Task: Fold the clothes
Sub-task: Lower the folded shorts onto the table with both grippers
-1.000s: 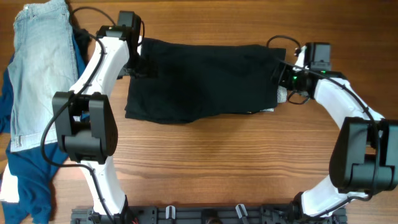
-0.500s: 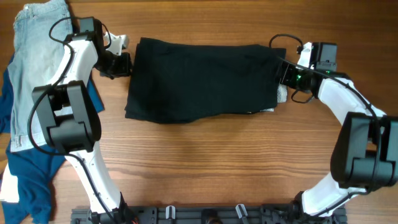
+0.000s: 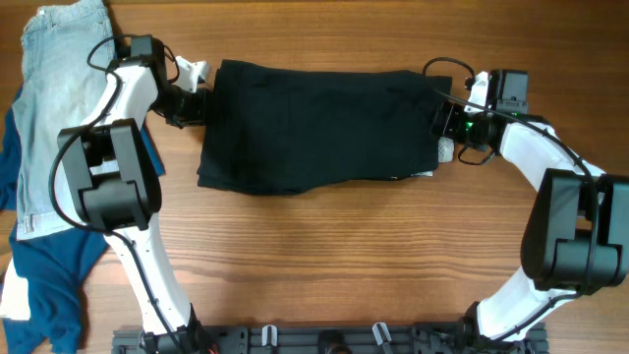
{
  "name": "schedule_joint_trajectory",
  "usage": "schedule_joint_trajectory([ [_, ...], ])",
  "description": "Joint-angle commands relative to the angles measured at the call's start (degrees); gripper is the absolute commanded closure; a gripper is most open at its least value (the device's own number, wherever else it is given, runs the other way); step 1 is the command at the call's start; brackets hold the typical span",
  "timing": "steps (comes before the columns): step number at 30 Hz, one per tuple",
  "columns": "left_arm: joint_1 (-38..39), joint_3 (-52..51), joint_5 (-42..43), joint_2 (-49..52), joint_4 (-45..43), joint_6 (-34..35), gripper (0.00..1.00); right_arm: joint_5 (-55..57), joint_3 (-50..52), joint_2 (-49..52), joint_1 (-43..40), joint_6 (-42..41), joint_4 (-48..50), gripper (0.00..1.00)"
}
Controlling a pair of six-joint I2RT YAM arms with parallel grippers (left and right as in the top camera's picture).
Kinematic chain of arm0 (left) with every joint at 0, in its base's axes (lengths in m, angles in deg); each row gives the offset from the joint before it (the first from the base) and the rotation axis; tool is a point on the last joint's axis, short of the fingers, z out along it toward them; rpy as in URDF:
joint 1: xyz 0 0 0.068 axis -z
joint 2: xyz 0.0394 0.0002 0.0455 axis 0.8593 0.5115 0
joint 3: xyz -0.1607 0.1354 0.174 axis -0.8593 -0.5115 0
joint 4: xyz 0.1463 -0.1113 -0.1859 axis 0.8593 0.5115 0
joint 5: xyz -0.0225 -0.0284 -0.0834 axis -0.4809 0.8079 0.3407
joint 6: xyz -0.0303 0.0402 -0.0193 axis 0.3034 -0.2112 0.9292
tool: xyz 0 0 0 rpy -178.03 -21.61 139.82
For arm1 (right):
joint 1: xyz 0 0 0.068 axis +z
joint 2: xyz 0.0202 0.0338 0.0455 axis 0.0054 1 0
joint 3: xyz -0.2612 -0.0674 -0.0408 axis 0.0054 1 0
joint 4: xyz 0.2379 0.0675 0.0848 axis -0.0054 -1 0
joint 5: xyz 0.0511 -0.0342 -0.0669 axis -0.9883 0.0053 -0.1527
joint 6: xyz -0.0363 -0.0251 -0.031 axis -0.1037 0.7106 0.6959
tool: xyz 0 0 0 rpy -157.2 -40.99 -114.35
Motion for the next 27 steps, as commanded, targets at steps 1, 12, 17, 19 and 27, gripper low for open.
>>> schedule_joint_trajectory([
  [1, 0.33, -0.52, -1.31, 4.35, 0.02, -0.85, 0.96, -3.45, -0.57, 1.14, 0.20, 1.14, 0.09, 0.18],
  [12, 0.44, -0.52, -1.49, 4.35, 0.02, 0.48, 0.96, -17.51, -0.57, 7.89, 0.70, -1.27, 1.22, 0.50],
  [17, 0.44, -0.55, -1.49, 4.35, 0.15, 1.97, 0.96, -21.88, -0.59, 7.89, 1.33, -4.02, 2.14, 0.90],
  [19, 0.44, -0.55, -1.49, 4.35, 0.48, 3.61, 0.96, -21.88, -0.70, 7.85, 0.31, -4.35, 2.86, 0.96],
  [27, 3.63, -0.55, 7.93, 4.33, 2.43, 7.10, 0.96, -25.83, -15.52, 6.10, -7.65, 0.94, -14.53, 0.95],
])
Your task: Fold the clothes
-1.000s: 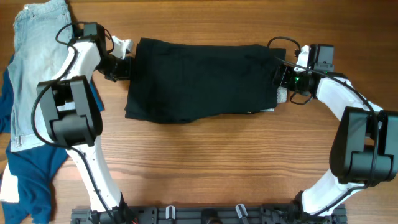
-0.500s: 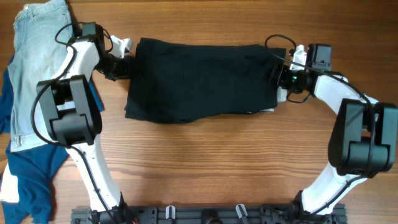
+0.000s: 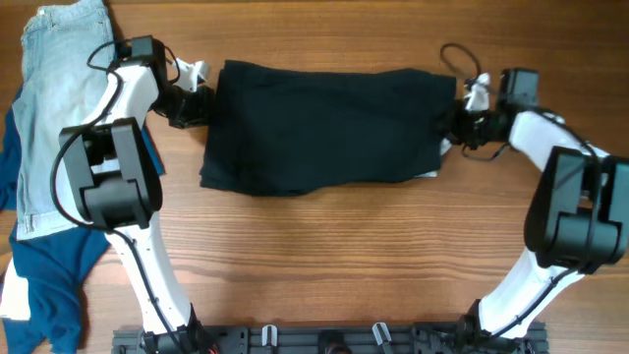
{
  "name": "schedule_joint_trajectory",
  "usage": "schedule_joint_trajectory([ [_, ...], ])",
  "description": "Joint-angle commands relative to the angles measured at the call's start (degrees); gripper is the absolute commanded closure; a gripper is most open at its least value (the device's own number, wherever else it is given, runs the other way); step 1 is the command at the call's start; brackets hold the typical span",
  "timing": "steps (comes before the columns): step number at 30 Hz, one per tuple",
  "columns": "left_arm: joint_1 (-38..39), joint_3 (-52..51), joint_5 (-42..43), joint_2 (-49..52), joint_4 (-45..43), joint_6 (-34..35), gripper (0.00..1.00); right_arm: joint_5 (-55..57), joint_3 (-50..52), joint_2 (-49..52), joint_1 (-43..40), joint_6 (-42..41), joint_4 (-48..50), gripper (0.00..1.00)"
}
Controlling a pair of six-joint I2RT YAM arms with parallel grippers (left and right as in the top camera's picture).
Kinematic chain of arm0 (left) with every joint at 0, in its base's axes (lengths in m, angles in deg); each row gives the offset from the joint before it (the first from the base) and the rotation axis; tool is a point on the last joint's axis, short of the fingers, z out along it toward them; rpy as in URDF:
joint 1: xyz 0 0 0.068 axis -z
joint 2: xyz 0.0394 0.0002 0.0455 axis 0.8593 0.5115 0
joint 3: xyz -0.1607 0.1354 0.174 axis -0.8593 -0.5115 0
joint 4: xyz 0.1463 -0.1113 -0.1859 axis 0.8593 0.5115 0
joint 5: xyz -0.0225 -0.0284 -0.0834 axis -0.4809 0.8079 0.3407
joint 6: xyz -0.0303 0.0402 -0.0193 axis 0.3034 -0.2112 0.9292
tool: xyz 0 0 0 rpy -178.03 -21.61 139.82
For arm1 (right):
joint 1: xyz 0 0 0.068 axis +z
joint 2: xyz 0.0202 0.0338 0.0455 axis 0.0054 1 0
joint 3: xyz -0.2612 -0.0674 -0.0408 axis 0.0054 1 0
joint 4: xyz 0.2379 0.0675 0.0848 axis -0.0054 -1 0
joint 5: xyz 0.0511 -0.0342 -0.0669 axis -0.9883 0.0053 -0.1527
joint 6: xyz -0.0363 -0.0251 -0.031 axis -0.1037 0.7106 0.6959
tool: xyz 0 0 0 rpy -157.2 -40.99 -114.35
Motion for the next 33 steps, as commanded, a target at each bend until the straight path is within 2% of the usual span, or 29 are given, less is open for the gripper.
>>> schedule_joint_trajectory([
  [1, 3.93, -0.96, 6.45, 3.56, 1.22, 1.22, 0.96, -1.27, -9.46, -1.88, -2.71, 5.88, -9.42, 0.96],
  [7, 10.05, -0.94, 11.54, 3.56, 0.81, 2.25, 0.96, 0.39, -14.78, -7.30, -2.21, 7.69, -17.81, 0.96],
  [12, 14.34, -0.96, 11.39, 3.56, -1.62, 3.45, 0.96, 2.16, -14.97, -10.38, 4.98, 6.88, -18.32, 0.96],
  [18, 14.71, -0.96, 10.78, 3.56, -5.09, 6.78, 0.96, 8.92, -14.97, -10.62, 16.04, 4.00, -15.32, 0.96],
  [24, 14.71, -0.96, 8.24, 3.56, -5.35, 8.04, 0.96, 11.72, -14.97, -10.62, 28.17, -3.26, -7.93, 0.96],
  [27, 14.71, -0.96, 8.24, 3.56, -5.79, 8.04, 0.96, 15.61, -14.97, -10.56, 32.70, -6.80, -3.65, 0.96],
  [29, 14.71, -0.96, 8.26, 3.56, -5.97, 8.04, 0.96, 22.05, -14.97, -10.03, 36.50, -9.86, -1.18, 0.96],
  [33, 14.71, -0.94, 8.24, 3.56, -5.92, 8.04, 0.96, 26.10, -14.97, -8.09, 38.97, -12.20, -0.74, 0.96],
])
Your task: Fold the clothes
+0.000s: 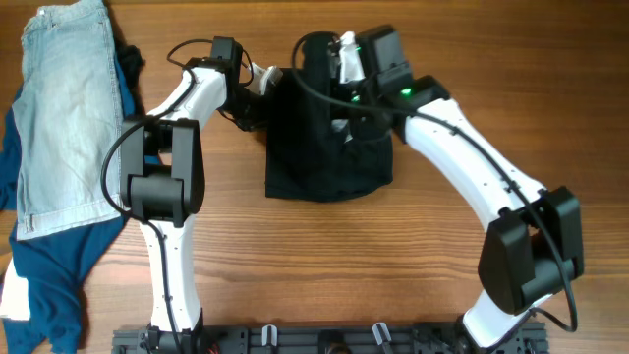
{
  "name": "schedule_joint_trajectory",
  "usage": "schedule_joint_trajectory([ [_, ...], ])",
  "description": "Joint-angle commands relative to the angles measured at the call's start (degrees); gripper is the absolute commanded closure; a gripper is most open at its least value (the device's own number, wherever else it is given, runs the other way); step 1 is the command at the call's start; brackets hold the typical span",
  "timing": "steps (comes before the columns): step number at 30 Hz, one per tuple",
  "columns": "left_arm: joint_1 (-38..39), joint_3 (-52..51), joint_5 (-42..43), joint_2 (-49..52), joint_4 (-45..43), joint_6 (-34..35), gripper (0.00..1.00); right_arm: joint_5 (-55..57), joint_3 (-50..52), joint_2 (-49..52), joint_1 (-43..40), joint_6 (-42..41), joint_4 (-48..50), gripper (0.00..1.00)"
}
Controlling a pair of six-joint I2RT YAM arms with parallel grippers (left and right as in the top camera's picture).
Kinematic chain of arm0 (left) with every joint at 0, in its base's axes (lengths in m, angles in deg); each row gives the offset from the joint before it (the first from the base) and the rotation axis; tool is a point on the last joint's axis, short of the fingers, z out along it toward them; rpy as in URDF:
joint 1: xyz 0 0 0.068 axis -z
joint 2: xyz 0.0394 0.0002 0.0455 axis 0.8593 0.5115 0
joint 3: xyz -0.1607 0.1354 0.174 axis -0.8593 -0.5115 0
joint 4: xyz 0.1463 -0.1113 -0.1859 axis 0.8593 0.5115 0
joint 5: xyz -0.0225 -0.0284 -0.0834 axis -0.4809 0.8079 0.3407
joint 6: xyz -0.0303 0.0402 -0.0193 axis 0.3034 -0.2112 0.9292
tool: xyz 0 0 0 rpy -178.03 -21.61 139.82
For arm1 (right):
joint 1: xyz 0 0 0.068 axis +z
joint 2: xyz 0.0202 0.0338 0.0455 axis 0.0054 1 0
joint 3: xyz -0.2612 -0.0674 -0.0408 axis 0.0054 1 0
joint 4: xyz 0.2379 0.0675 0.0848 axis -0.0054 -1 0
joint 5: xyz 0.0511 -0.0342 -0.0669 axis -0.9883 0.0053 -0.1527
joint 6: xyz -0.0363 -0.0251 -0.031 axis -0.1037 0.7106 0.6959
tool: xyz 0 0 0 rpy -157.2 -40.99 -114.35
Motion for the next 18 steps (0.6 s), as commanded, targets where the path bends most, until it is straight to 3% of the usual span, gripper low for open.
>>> schedule_joint_trajectory([
  [1, -0.02, -0.59, -1.46, 1.60, -0.13, 0.37, 0.96, 5.11, -1.44, 1.57, 1.05, -3.58, 0.70, 0.96],
  [6, -1.49, -0.46, -1.49, -1.53, 2.08, 0.39, 0.92, 5.14, -1.44, 5.95, 1.09, -4.76, 0.74, 0.96],
  [13, -4.07, -0.46, -2.84, -13.73, 4.57, 0.37, 0.91, 5.16, -1.44, 7.52, 1.09, -5.07, 2.14, 0.94],
  [14, -4.24, -0.46, -3.89, -15.72, 4.74, 0.37, 0.89, 5.11, -1.44, 7.61, 1.16, -5.07, 2.38, 0.78],
  [15, -4.46, -0.46, -4.59, -17.31, 4.87, 0.37, 0.86, 5.09, -1.44, 7.63, 1.22, -5.03, 2.56, 0.51],
  [16, -4.74, -0.46, -5.40, -19.28, 5.07, 0.37, 0.80, 4.55, -1.44, 7.76, 1.27, -4.72, 2.89, 0.12],
  [17, -5.14, -0.46, -5.81, -20.76, 5.16, 0.35, 0.73, 3.17, -1.44, 7.76, 1.27, -4.02, 3.26, 0.01],
  [18, -5.62, -0.46, -6.10, -22.14, 5.25, 0.35, 0.67, 1.86, -1.44, 7.76, 1.25, -3.19, 3.56, 0.00],
])
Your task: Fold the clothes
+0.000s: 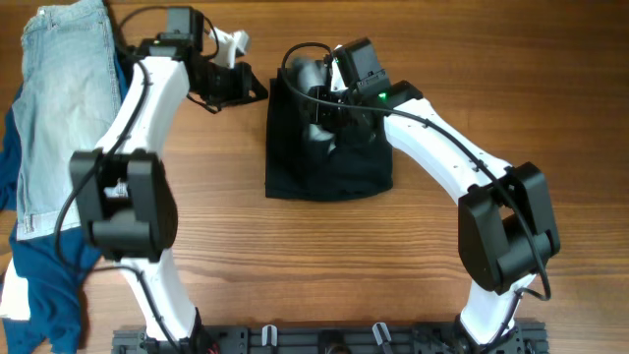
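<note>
A black garment (334,162) lies folded into a rough square at the middle of the table. My right gripper (316,98) reaches down onto its upper left part, where the cloth bunches up (303,71); its fingers are lost against the black cloth. Left of the garment's top corner my left gripper (248,90) sits with its fingers spread and nothing between them, just off the cloth.
Light blue jeans (59,108) lie flat at the far left, over a dark blue garment (44,270) that spills toward the front left corner. Bare wooden table (295,265) lies in front of the black garment.
My left gripper has let go of the garment's left edge and drawn back to the left, open. The right gripper has shifted left and lower on the folded cloth.
The black garment lay spread wide, my grippers at its left and right ends. Then the right end lay folded over onto the left, making a square, with both grippers at its top left. Now the left gripper is off the cloth.
</note>
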{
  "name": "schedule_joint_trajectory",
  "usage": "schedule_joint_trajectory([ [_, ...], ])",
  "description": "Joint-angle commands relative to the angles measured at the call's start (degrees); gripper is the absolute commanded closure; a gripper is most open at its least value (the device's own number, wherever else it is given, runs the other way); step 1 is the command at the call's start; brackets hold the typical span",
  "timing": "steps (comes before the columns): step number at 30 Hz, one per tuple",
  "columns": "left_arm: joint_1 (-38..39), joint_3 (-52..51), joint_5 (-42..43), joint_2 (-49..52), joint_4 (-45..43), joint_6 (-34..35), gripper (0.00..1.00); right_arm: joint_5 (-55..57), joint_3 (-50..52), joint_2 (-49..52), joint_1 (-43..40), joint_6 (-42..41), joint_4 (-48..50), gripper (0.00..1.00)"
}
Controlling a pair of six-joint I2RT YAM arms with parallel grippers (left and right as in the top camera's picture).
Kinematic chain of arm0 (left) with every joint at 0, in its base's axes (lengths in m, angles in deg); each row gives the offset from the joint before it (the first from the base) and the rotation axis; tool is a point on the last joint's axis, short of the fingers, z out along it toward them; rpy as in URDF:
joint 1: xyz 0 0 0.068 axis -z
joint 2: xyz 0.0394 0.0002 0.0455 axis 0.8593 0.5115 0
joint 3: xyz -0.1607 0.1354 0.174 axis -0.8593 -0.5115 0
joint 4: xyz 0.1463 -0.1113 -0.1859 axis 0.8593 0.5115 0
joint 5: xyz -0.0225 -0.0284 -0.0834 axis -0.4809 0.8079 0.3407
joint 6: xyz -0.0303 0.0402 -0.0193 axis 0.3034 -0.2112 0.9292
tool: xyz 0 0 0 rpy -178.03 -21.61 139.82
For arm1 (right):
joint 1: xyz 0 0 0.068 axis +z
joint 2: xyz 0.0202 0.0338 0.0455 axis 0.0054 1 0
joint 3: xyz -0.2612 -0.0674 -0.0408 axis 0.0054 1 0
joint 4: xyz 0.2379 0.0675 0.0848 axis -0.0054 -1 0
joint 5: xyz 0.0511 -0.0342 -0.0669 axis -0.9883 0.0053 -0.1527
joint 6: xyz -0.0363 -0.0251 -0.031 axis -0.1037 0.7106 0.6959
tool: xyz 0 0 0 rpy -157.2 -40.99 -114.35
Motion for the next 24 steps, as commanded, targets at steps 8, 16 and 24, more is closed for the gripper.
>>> schedule_joint_trajectory([
  [8, -4.59, 0.09, -7.69, -7.17, 1.99, -0.04, 0.59, -6.54, -1.44, -3.67, -4.42, 11.98, -6.08, 0.00],
  [16, -4.57, 0.04, -11.74, -7.17, 2.25, -0.04, 0.53, -2.43, -0.11, 2.36, -3.65, 21.35, -16.85, 0.00],
  [24, -4.57, 0.04, -13.22, -7.17, 2.32, -0.04, 0.46, 6.19, -0.11, 9.05, -4.90, 19.02, -21.57, 0.00],
])
